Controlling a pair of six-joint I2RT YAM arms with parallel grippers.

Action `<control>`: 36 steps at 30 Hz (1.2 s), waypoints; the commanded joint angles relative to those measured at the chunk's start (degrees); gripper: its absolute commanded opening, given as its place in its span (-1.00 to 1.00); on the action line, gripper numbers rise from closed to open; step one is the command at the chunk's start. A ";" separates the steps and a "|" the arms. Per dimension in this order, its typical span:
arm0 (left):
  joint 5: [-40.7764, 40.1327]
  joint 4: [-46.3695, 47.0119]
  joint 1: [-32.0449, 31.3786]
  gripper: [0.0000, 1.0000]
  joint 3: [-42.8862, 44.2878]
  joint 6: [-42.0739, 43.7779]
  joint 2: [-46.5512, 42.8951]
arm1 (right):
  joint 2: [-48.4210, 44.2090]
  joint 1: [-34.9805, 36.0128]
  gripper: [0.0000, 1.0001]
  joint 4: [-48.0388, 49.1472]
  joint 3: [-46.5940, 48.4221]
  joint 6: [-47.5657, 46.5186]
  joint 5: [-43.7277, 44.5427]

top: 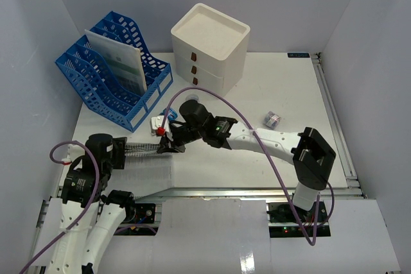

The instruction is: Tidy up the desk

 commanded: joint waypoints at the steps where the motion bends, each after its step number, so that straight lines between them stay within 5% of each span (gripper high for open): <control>1: 4.95 0.60 0.06 0.20 -0.24 3.01 -1.20 | -5.16 0.42 -0.83 2.27 1.30 -0.96 -2.10; 6: 8.24 0.38 0.06 -0.12 -0.37 5.82 -4.00 | -7.39 0.54 -0.82 1.04 0.60 -0.64 -2.59; 9: 11.51 5.75 0.06 -0.65 -0.75 10.81 -5.51 | -9.68 1.16 -0.75 -1.03 -0.68 -2.05 -2.74; 13: 20.82 12.80 0.06 -0.97 -1.28 16.71 -5.16 | -13.45 1.47 -0.55 -5.11 -2.90 -4.61 -2.98; 15: 25.49 17.48 0.06 -1.00 -1.66 19.97 -4.64 | -15.41 1.47 -0.36 -7.87 -3.66 -5.45 -2.98; 17: 29.64 21.32 0.06 -1.00 -1.74 22.19 -4.04 | -17.31 1.47 0.19 -10.42 -4.30 -7.03 -2.98; 20: 36.31 26.95 0.06 -1.00 -1.76 26.43 -3.83 | -21.05 1.09 0.65 -13.47 -4.75 -7.68 -3.05; 23: 41.95 31.71 0.06 -1.00 -0.78 30.94 -4.38 | -25.41 -2.78 0.93 -17.30 -3.51 -6.09 -4.14; 30: 50.03 38.43 0.06 -1.00 -0.98 38.62 -3.60 | -29.55 -23.55 0.80 -17.45 -0.50 5.87 -4.67; 36: 58.15 50.67 0.06 -1.00 -3.78 44.09 -1.89 | -26.26 -26.38 0.80 -16.56 -1.90 20.89 -1.28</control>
